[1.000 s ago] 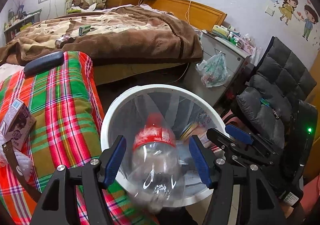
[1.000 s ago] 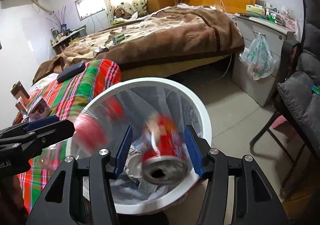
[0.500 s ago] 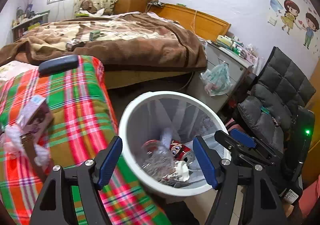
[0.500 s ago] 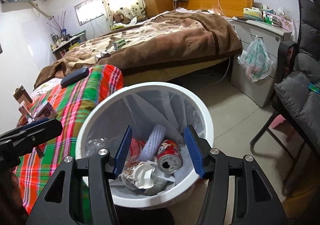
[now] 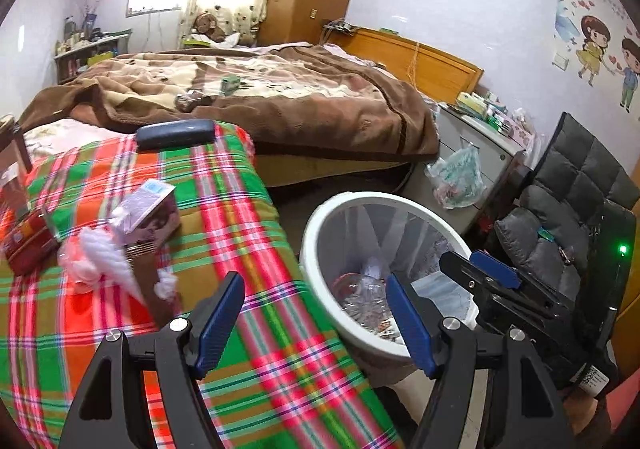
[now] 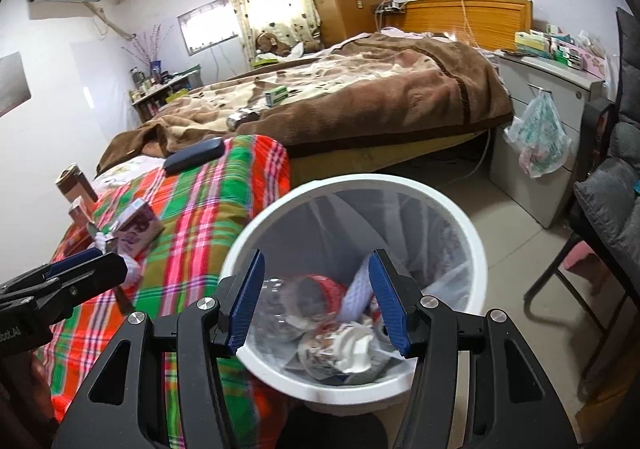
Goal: Collect trash
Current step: 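Move both tools back toward the trash on the bed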
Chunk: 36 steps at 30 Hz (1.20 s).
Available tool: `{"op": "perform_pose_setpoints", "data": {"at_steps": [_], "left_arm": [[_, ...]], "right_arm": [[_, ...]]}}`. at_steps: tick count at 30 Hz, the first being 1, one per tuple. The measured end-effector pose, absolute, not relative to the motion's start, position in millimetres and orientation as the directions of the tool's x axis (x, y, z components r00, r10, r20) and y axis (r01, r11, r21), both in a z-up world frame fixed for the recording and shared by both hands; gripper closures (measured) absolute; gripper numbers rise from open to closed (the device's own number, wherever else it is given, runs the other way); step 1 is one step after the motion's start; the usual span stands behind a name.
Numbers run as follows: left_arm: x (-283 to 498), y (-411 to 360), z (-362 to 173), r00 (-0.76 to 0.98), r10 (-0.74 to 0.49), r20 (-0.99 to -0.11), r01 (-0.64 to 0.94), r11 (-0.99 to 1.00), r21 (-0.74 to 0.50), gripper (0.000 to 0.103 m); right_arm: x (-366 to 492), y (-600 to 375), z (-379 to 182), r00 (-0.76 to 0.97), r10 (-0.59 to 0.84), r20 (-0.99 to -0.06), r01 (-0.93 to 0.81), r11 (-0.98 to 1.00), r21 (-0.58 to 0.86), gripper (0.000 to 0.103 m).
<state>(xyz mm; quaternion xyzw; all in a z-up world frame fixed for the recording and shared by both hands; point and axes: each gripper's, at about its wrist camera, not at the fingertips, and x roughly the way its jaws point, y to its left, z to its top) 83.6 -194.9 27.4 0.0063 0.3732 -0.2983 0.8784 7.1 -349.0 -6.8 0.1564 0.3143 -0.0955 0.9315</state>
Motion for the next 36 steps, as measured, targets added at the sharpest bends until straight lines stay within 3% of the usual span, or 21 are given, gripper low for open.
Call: {"op": "perform_pose_setpoints", "data": {"at_steps": [17, 36], "left_arm": [[92, -105, 27, 0.636, -0.41, -0.653, 0.379, 0.904, -0.198, 0.031], [136, 17, 11, 0.69, -0.273, -0.67, 0.152, 0.96, -0.235, 0.031]], "right_arm": [[37, -291, -1, 0.798, 0.038, -0.602, 0.115, 0.97, 0.213, 0.047], [83, -217, -19, 0.708, 0.208, -0.674, -0.081, 0.973, 0.215, 0.047]]}}
